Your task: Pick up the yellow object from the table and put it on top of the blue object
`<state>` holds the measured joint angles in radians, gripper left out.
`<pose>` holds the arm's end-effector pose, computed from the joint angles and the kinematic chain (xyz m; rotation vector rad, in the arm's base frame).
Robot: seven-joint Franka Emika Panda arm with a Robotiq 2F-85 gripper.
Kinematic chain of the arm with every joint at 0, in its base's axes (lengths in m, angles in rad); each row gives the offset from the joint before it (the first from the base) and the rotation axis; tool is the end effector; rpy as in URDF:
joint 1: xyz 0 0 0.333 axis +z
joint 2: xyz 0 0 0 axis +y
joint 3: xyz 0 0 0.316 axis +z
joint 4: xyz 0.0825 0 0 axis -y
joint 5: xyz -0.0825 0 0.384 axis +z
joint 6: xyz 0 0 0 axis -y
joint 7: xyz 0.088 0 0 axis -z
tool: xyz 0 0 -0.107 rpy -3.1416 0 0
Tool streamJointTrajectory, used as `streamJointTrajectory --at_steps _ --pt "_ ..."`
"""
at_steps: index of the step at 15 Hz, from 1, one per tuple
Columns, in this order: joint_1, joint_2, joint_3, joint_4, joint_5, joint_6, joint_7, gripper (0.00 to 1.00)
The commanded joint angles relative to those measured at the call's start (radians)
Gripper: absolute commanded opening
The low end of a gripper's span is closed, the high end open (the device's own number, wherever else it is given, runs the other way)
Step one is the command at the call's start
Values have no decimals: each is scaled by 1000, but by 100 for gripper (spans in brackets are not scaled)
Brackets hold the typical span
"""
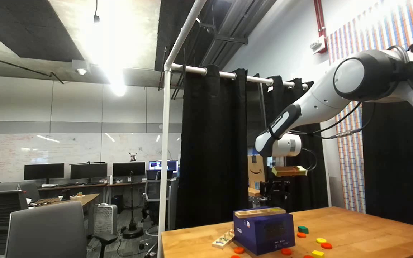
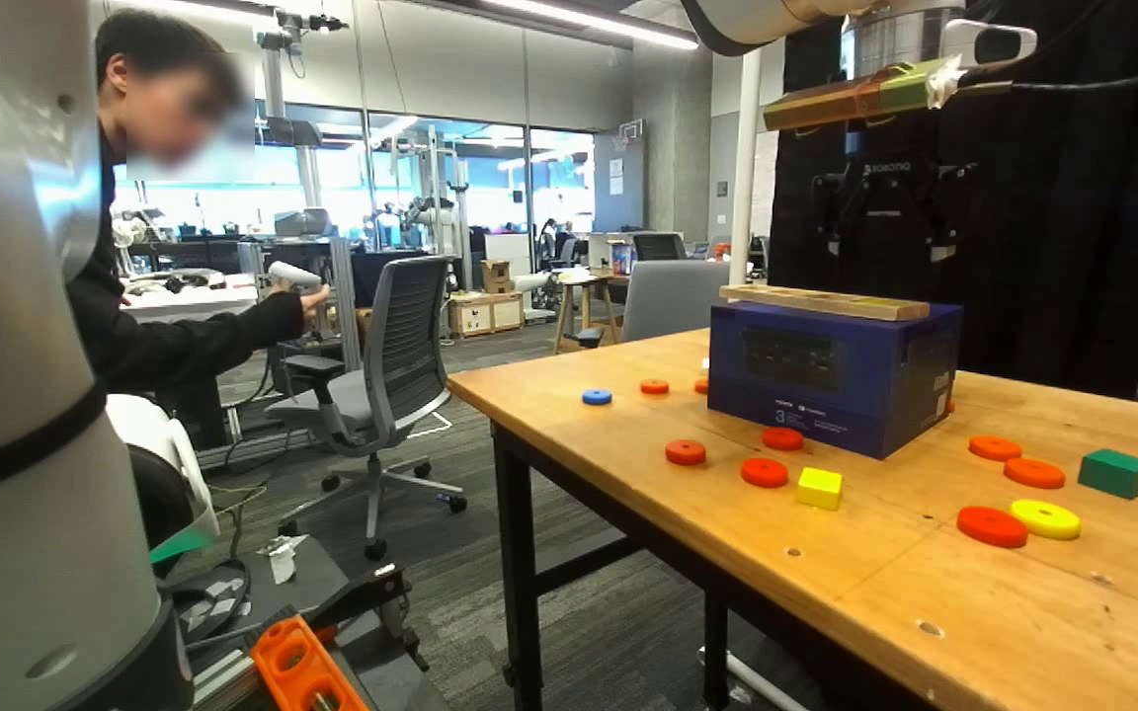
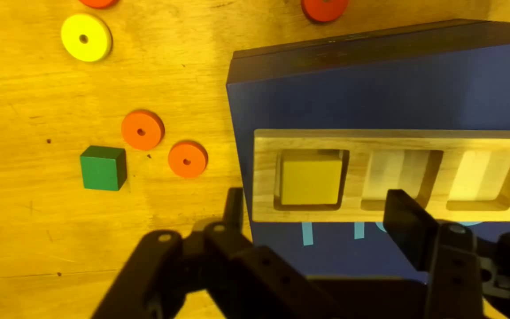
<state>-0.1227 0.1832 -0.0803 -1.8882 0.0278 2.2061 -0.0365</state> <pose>0.6046 -0.1213 0.4229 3.1146 -0.2797 0.2121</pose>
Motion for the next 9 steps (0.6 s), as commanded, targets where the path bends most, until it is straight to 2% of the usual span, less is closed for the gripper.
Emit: streamJointTrajectory --at_steps 1,4,9 --pt "0 17 -1 50 28 -35 -5 100" --pt "6 -10 -5 47 5 -73 18 100" --pt "18 -188 -7 -48 -29 -214 88 100"
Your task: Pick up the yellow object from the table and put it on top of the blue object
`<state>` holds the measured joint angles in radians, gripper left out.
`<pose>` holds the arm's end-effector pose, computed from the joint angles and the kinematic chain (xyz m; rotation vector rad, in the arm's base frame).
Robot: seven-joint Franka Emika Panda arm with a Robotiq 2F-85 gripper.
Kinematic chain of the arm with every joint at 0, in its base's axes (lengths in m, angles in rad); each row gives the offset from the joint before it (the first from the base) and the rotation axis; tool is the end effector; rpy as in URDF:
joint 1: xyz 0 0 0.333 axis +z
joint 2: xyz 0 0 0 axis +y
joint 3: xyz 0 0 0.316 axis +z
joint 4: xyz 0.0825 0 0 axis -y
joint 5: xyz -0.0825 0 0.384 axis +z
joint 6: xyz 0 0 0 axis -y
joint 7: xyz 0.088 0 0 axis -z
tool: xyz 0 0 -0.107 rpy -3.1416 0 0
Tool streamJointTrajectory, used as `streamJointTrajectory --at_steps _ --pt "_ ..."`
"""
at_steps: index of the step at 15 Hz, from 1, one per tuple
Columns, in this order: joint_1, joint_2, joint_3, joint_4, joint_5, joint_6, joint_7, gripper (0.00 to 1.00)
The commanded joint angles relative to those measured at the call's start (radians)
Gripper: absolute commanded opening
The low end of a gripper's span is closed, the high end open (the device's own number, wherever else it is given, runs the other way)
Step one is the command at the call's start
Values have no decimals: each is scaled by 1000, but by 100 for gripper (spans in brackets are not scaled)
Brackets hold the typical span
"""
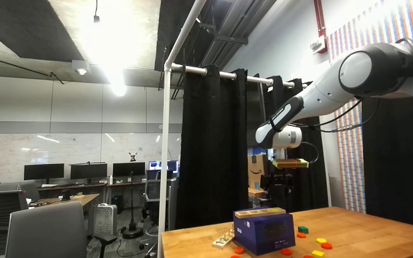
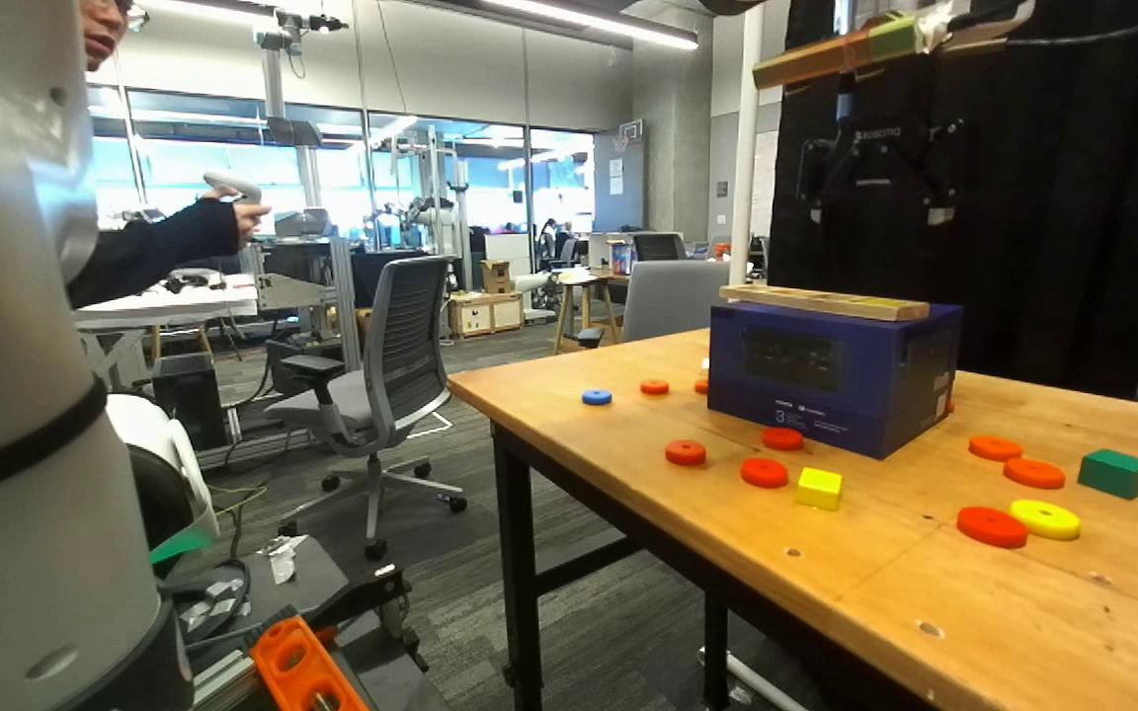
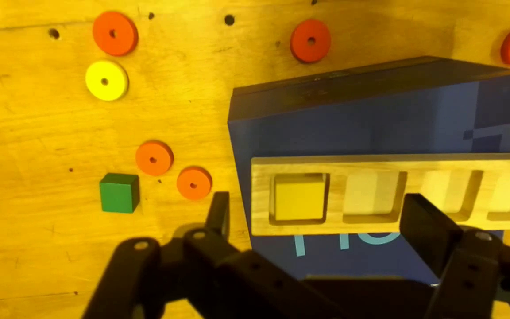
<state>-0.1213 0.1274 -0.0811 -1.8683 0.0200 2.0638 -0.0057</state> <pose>0.5891 -0.1182 0.4523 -3.1228 0.3205 -0.1083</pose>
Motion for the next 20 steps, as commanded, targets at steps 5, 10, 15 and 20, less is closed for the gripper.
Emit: streamJointTrajectory --at_steps 5,10,15,20 --pt "22 -405 7 -279 -6 -123 127 100" --pt "21 -669 37 -557 6 -101 181 100" --pt "26 -865 74 -779 3 -128 180 100" --pt "29 -1052 77 -898 -32 -230 111 100"
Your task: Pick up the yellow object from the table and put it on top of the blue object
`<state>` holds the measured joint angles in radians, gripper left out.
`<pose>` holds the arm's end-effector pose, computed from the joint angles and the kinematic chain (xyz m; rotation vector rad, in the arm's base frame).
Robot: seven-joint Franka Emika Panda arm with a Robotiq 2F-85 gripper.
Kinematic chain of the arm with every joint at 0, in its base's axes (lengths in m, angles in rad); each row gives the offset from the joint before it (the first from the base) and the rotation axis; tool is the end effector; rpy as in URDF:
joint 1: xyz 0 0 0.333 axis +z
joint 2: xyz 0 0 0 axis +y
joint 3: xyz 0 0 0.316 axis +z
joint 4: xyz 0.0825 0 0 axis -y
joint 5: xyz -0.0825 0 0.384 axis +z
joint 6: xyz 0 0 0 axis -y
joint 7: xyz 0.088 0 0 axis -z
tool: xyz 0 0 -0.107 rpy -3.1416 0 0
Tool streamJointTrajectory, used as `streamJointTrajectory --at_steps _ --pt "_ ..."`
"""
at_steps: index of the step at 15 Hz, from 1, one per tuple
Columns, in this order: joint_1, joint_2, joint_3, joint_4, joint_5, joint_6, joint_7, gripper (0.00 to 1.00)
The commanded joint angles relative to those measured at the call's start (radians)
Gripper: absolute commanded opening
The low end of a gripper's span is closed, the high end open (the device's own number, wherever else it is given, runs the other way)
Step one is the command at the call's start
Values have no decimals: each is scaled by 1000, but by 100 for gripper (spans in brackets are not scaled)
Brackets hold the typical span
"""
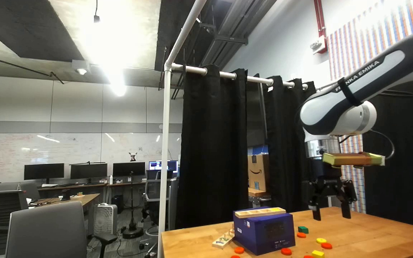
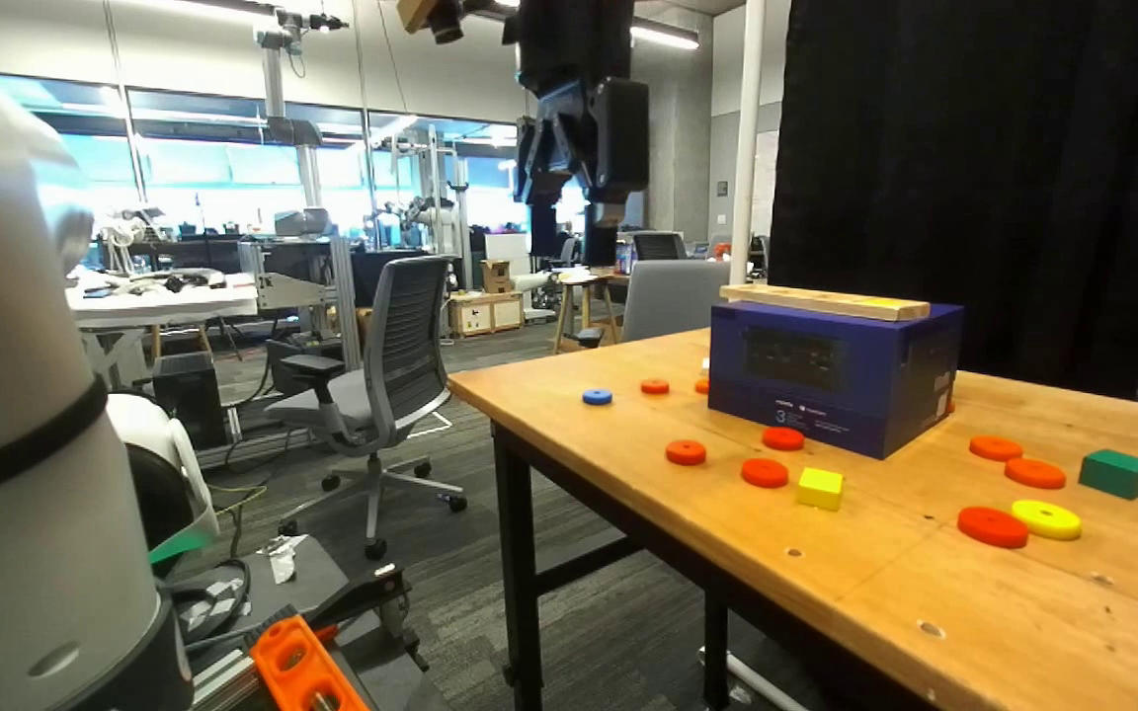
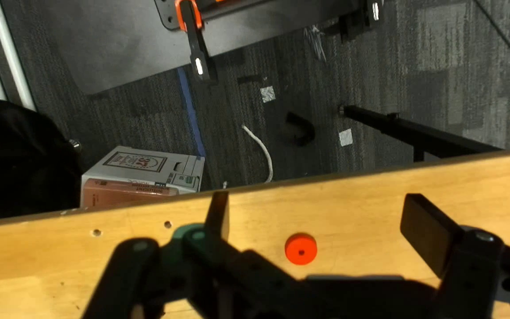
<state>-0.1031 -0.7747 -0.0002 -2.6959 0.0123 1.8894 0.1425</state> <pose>0.3099 -0.0312 0.4525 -3.1057 0.3899 0.0501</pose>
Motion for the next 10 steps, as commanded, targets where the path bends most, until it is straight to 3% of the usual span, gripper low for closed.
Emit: streamJointTrajectory --at_steps 1,7,8,10 --pt "12 -183 -8 -83 -28 -80 -52 100" --pt "8 -301 -12 -58 -44 -212 -79 100" --pt "7 -244 -9 -58 -37 -179 -67 100" --pt "7 -274 -10 -59 -37 -198 -67 100"
